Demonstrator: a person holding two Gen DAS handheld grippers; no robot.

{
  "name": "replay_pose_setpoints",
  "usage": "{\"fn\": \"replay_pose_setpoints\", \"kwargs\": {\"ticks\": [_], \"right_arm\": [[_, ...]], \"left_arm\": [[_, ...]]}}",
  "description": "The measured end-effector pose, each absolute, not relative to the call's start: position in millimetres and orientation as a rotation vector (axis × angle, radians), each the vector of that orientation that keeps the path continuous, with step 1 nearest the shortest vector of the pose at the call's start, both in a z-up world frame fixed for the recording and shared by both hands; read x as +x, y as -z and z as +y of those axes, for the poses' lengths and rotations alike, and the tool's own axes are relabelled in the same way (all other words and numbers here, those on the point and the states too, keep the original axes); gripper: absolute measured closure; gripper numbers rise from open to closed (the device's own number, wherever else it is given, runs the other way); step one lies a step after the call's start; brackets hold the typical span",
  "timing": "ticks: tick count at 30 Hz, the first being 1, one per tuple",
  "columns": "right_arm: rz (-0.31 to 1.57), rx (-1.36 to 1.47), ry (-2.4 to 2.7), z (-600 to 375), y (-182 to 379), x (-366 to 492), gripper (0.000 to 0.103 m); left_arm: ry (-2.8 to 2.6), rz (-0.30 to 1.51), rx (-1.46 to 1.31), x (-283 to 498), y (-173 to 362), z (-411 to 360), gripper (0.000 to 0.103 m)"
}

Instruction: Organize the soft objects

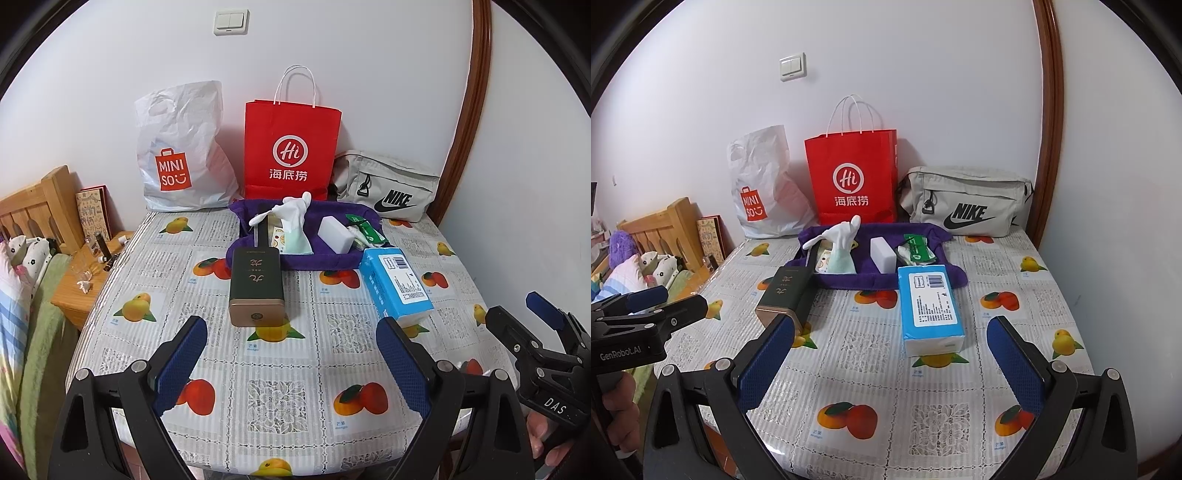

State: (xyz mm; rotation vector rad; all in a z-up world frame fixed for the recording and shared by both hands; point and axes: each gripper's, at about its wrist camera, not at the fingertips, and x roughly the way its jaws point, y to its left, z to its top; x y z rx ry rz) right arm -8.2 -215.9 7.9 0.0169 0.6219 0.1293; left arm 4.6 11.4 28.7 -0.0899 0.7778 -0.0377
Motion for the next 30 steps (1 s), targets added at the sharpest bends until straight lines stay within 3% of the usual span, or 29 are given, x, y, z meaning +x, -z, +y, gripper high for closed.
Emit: {"fn": "replay_pose_setpoints", "kwargs": {"ticks": [30], "right_arm": [[0.626,0.018,-0.128,-210.1,-4.5,-7.2,0.000]], "left_arm": [[0.037,0.777,-0.086,2.7,-28.2,14.9,0.010]]}}
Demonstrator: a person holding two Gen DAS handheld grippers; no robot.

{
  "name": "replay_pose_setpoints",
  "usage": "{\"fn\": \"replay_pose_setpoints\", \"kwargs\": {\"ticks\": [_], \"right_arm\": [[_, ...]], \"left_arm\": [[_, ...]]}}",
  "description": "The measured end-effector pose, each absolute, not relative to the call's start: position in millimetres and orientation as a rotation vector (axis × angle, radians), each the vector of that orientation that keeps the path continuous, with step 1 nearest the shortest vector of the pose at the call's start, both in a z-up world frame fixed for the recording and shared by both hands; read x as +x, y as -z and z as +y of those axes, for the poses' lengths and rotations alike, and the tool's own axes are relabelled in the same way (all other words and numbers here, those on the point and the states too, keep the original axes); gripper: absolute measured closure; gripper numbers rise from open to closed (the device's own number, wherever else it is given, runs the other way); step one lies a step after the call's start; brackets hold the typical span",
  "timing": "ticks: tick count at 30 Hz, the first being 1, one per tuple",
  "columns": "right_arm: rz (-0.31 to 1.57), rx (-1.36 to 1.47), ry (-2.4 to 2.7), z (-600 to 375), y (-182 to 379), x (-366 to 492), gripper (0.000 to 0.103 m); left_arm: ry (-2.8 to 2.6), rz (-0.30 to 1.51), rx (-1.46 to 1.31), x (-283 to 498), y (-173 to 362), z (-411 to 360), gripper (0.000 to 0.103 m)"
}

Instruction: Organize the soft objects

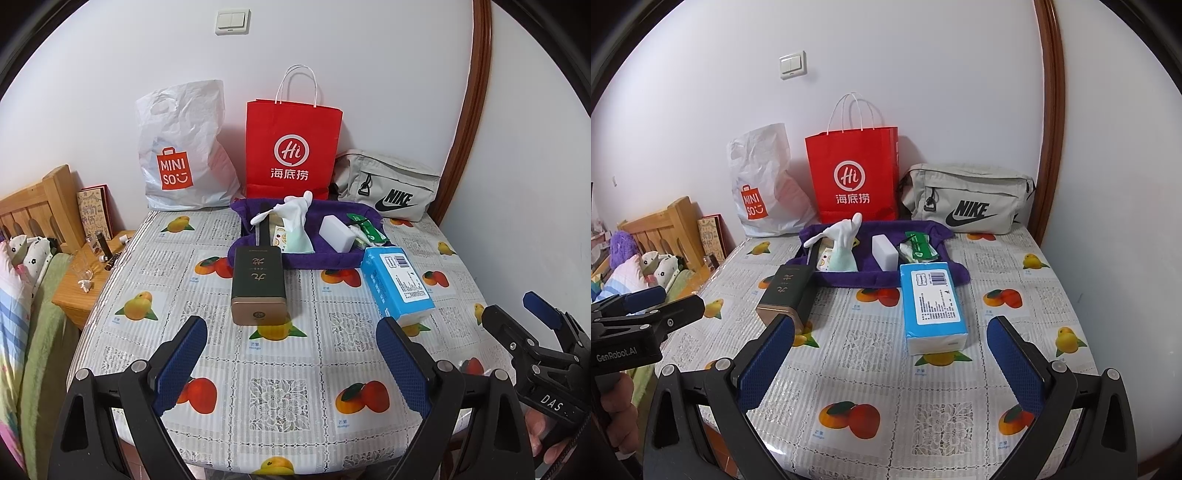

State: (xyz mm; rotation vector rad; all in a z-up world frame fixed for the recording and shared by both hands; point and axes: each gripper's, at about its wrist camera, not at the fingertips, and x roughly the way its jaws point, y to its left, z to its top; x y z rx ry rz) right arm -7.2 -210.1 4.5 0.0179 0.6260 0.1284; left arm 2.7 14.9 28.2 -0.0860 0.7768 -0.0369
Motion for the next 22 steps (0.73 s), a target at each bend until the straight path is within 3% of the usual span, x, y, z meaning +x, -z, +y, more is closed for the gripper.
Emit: {"fn": "replay_pose_setpoints", "kwargs": {"ticks": [22], "right_arm": [[0.635,0.020,-0.130,-208.3,-0.4,-1.5,0.000]], "left_arm": [[0.034,0.761,-0.075,4.4,-28.1,19.0,0.010]]}}
